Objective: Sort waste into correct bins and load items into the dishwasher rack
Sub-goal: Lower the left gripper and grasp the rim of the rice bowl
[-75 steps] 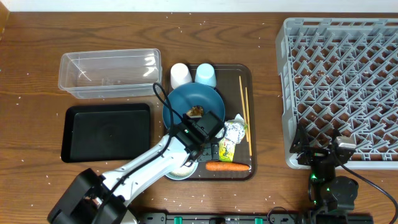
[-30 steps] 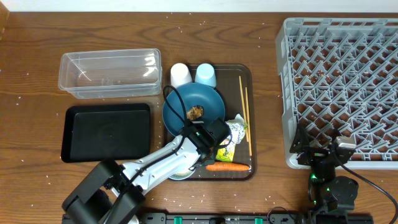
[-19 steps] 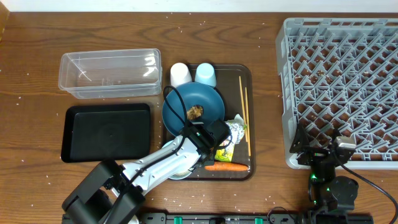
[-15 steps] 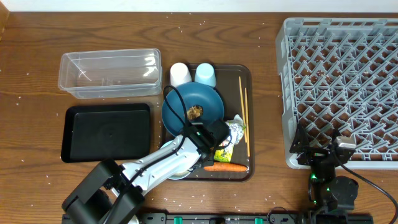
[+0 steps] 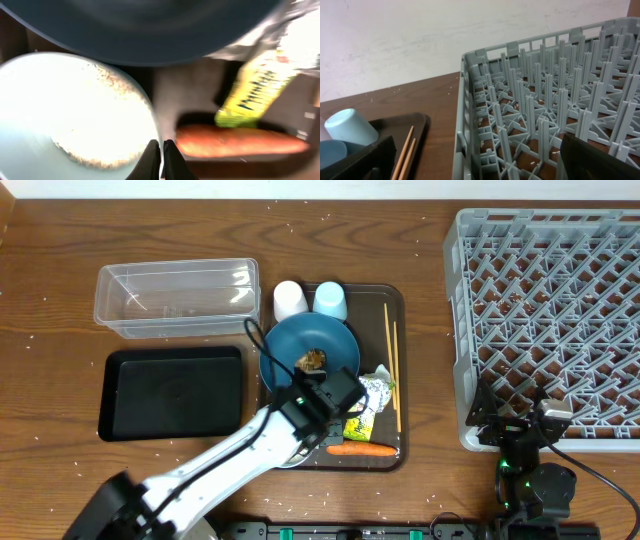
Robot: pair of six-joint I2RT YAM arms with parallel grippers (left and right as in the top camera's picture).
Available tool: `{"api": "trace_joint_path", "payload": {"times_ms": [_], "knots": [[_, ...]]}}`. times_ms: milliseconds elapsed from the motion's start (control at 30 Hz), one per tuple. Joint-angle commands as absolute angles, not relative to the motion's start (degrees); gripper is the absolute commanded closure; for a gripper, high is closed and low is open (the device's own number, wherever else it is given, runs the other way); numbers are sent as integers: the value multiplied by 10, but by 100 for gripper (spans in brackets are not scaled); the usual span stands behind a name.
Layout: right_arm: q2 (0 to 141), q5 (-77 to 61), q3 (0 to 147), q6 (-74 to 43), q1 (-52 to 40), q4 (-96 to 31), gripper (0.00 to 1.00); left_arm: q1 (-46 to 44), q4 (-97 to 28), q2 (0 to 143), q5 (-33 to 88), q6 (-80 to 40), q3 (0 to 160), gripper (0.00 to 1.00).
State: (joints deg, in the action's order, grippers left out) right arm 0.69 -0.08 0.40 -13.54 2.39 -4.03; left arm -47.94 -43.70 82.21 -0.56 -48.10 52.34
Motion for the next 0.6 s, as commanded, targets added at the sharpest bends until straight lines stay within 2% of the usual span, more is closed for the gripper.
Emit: {"api": "trace_joint_path", "payload": {"times_ms": [0,367,533,567], "knots": [[5,1,3,-132,34,-43,1,-466,-441,774,-4,-486,539,94],[5,1,3,-132,34,-43,1,-296,-484,661,19,-405,539,93],[5,1,3,-132,34,-43,1,-304,-491,681,75,-407,530,83],[5,2,3,-132,34,-43,1,-313,-490,688,80,-411,528,77]]}}
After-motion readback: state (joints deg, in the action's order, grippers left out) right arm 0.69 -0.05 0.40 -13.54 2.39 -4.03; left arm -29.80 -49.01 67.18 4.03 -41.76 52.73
